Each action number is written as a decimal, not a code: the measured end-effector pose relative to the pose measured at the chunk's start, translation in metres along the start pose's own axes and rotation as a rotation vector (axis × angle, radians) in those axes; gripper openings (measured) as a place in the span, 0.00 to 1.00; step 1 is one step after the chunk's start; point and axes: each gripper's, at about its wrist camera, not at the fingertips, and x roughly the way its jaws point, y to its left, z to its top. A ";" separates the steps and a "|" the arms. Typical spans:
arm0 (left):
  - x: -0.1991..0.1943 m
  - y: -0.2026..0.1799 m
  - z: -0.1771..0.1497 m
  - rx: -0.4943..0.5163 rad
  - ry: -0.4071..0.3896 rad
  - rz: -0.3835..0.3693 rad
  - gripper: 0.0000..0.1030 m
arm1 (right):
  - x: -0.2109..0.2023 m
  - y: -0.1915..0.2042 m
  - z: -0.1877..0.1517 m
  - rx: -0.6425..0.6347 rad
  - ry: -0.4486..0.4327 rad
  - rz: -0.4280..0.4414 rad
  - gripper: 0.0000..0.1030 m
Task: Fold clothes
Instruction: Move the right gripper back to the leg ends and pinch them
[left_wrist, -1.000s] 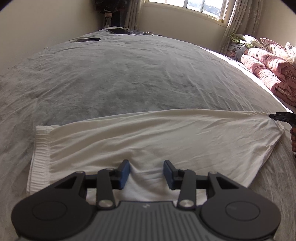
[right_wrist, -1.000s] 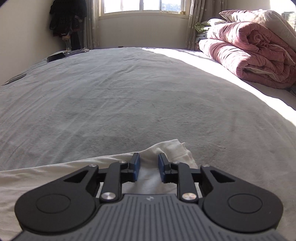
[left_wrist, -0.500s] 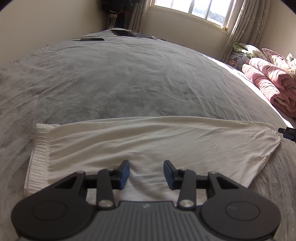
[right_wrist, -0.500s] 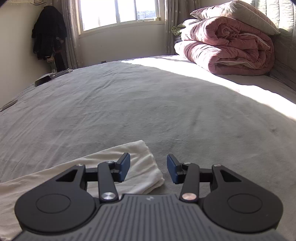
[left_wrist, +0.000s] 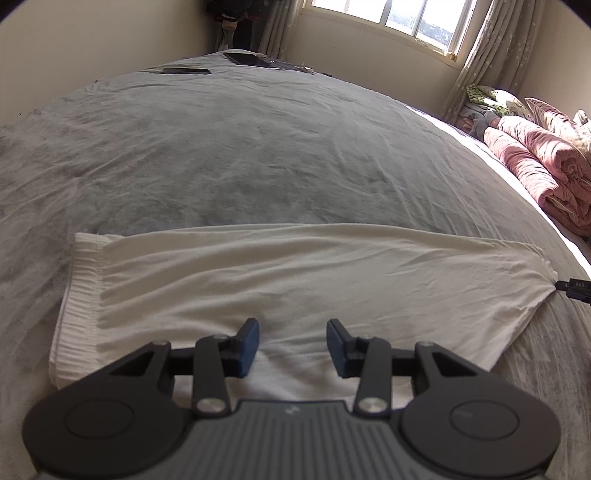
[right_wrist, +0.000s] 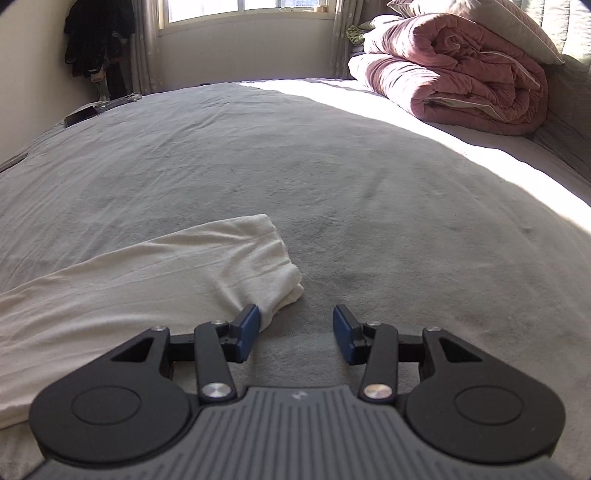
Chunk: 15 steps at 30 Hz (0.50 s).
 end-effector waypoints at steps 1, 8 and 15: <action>0.000 0.001 0.000 -0.005 -0.002 0.004 0.40 | 0.000 -0.004 0.000 0.030 -0.002 -0.015 0.44; -0.003 0.014 0.004 -0.062 -0.022 0.028 0.40 | -0.006 -0.013 0.000 0.244 0.005 0.119 0.50; -0.003 0.042 0.013 -0.117 -0.068 0.114 0.40 | -0.002 -0.002 -0.001 0.326 0.007 0.184 0.51</action>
